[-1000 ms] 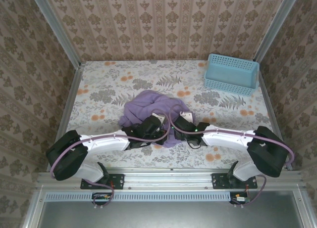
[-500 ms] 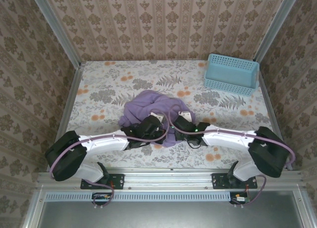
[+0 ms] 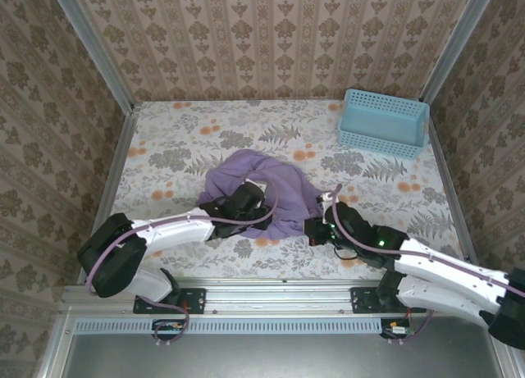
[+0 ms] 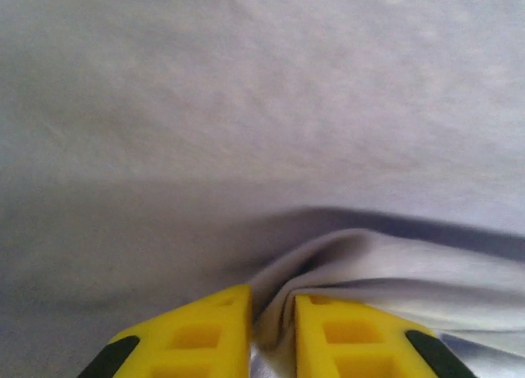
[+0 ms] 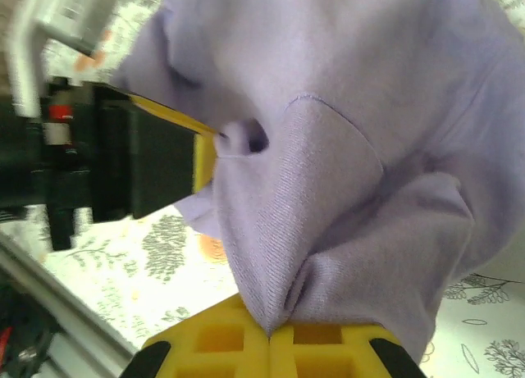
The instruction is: Fold the inside-out t-shirt
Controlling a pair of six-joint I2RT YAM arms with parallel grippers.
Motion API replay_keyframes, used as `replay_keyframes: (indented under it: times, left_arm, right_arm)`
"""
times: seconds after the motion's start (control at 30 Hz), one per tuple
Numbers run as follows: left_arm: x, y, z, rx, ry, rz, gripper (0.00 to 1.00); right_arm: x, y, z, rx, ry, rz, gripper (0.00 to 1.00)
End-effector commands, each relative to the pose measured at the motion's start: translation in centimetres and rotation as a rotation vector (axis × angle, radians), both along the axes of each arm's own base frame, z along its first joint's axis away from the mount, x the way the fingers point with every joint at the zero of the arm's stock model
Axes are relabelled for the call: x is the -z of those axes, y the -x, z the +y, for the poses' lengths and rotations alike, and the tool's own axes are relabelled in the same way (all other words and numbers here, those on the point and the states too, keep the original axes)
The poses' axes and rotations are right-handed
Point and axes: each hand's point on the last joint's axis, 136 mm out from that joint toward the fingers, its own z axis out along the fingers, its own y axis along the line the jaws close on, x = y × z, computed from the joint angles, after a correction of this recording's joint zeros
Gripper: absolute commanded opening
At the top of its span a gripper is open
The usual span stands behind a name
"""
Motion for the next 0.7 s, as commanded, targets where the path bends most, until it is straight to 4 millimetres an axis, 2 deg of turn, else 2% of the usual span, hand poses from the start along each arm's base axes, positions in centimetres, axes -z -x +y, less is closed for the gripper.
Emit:
replay_keyframes:
  times: [0.0,0.07,0.13,0.27,0.37,0.5,0.67]
  left_arm:
    - [-0.4,0.2,1.6,-0.002,-0.104,-0.044,0.27]
    - [-2.0,1.1,1.4,0.033,-0.128,-0.111,0.38]
    - [-3.9,2.4,0.7,0.084,-0.127,-0.194,0.47]
    - [-6.4,5.3,-1.7,0.205,-0.067,-0.283,0.54]
    - [-5.9,6.6,-3.7,0.266,-0.033,-0.252,0.55]
    - [-4.0,6.1,-5.1,0.261,-0.058,-0.219,0.55]
    - [-2.7,3.6,-4.4,0.152,-0.095,-0.202,0.61]
  right_arm:
    - [-1.2,0.6,-0.1,-0.035,-0.060,-0.051,0.00]
    - [-0.6,0.2,-1.3,0.033,-0.040,-0.042,0.00]
    - [-0.3,0.0,-1.4,0.049,-0.044,-0.033,0.00]
    - [-0.1,-0.1,-0.6,0.031,-0.058,-0.021,0.00]
    - [-0.8,-0.2,0.0,0.016,-0.081,-0.029,0.00]
    - [-1.9,0.1,0.7,-0.023,-0.112,-0.042,0.00]
    - [-2.1,1.2,1.5,-0.089,-0.139,-0.023,0.00]
